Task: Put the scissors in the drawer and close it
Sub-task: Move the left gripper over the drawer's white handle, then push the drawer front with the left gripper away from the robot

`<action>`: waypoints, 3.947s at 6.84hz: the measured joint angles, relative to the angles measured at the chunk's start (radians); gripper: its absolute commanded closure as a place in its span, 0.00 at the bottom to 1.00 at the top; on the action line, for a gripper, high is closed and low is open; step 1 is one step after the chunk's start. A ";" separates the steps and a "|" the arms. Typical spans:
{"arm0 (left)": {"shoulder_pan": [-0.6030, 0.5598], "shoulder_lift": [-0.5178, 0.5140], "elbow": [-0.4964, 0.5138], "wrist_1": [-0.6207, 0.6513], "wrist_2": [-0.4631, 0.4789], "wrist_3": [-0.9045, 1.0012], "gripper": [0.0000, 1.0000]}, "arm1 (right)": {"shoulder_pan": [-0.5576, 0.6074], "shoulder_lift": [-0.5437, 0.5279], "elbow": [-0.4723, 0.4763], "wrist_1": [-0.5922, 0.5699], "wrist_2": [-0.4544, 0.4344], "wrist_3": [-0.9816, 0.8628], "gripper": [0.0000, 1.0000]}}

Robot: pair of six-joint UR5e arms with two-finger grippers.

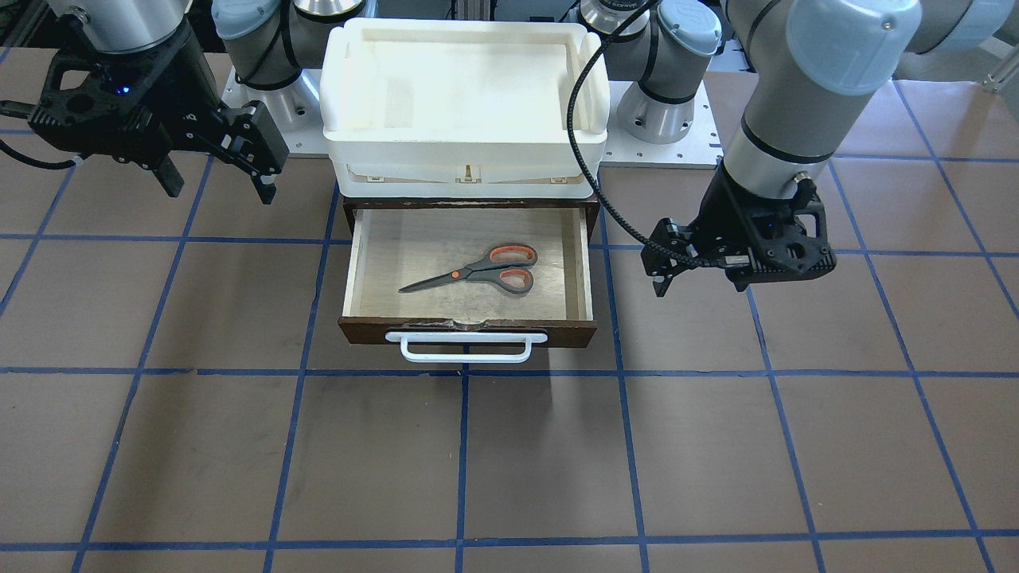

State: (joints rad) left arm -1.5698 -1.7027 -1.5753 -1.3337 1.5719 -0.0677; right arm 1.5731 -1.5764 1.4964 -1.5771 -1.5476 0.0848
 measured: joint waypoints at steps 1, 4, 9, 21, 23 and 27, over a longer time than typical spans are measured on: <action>-0.041 -0.049 0.056 0.004 -0.002 -0.002 0.00 | 0.000 0.000 0.000 0.004 0.000 -0.014 0.00; -0.163 -0.216 0.180 0.051 -0.006 -0.081 0.00 | -0.002 0.000 0.002 0.011 -0.011 -0.018 0.00; -0.282 -0.437 0.227 0.187 -0.008 -0.246 0.00 | 0.002 0.002 0.012 0.005 -0.002 -0.005 0.00; -0.289 -0.400 0.245 -0.132 -0.078 -0.273 0.00 | 0.002 0.003 0.033 -0.001 0.003 -0.004 0.00; -0.289 -0.397 0.243 -0.186 -0.081 -0.273 0.00 | 0.002 0.003 0.035 -0.001 0.003 -0.004 0.00; -0.290 -0.388 0.233 -0.282 -0.116 -0.272 0.00 | 0.002 0.002 0.036 -0.001 0.003 -0.005 0.00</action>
State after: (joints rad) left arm -1.8599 -2.0903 -1.3422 -1.6152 1.4564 -0.3402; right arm 1.5754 -1.5739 1.5324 -1.5784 -1.5447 0.0802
